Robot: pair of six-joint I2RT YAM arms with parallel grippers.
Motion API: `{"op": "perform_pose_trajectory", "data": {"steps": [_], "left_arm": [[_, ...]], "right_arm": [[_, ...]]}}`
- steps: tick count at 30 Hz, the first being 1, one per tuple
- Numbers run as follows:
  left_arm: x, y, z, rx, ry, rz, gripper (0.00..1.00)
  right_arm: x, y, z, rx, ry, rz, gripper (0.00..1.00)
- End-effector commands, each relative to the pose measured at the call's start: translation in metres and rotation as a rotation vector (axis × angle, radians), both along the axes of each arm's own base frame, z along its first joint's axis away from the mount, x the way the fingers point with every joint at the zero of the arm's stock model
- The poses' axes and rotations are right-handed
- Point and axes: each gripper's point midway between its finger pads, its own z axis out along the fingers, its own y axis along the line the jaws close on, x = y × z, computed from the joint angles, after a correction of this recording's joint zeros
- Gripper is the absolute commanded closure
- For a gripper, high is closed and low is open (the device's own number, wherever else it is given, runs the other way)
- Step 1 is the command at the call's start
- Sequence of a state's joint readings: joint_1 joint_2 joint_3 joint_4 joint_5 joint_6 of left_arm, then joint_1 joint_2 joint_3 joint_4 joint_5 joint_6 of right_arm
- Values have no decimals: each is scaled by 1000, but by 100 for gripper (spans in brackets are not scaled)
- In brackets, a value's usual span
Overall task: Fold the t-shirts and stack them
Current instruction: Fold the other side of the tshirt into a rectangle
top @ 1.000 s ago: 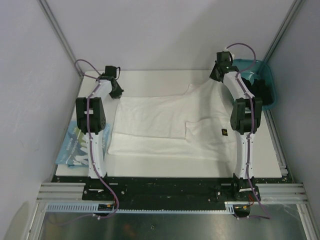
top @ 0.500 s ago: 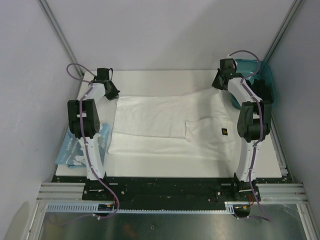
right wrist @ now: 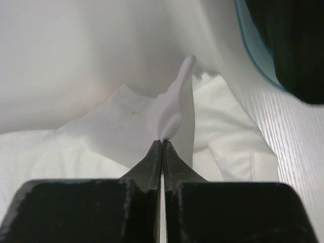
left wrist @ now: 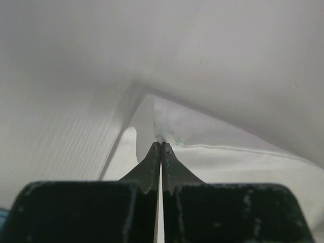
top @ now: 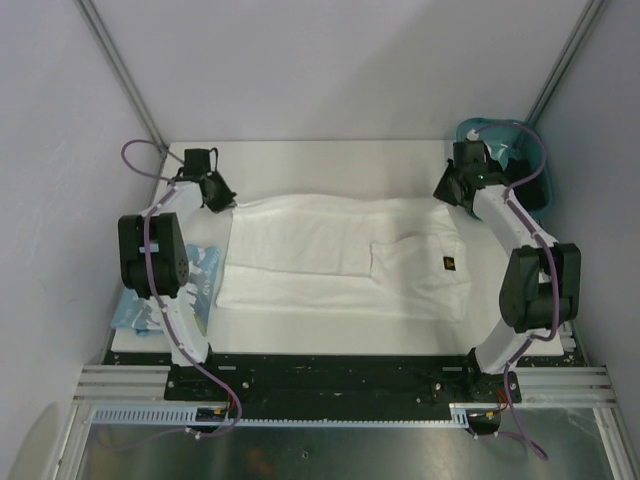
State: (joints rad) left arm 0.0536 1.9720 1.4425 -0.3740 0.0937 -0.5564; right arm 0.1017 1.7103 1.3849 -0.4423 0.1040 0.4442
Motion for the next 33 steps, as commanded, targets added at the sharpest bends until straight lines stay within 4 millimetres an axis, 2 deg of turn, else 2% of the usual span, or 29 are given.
{"op": "perform_pose_trajectory", "data": {"steps": [1,8,14,17,26,29,33], "left_arm": [[-10,1,33,11,-89,-21,100],[-43,8,15,47,-31,12,100],[-54,13,4,69,0,35,100],[-56,15,2,82,6,42,100],[-61,29,14,143,-17,85,100],[-65,29,11,142,-10,88,100],[-74,26,0,131,19,81,100]], "right_arm": [[-32,2,10,14,-9,-8,100],[-77,5,-28,41,70,-6,100],[-94,5,-49,43,108,-6,100],[-95,4,-48,39,104,-4,100],[-104,-11,-18,-1,39,-37,100],[-110,-15,-21,-14,45,-46,100],[-118,-17,-34,-3,75,-59,100]]}}
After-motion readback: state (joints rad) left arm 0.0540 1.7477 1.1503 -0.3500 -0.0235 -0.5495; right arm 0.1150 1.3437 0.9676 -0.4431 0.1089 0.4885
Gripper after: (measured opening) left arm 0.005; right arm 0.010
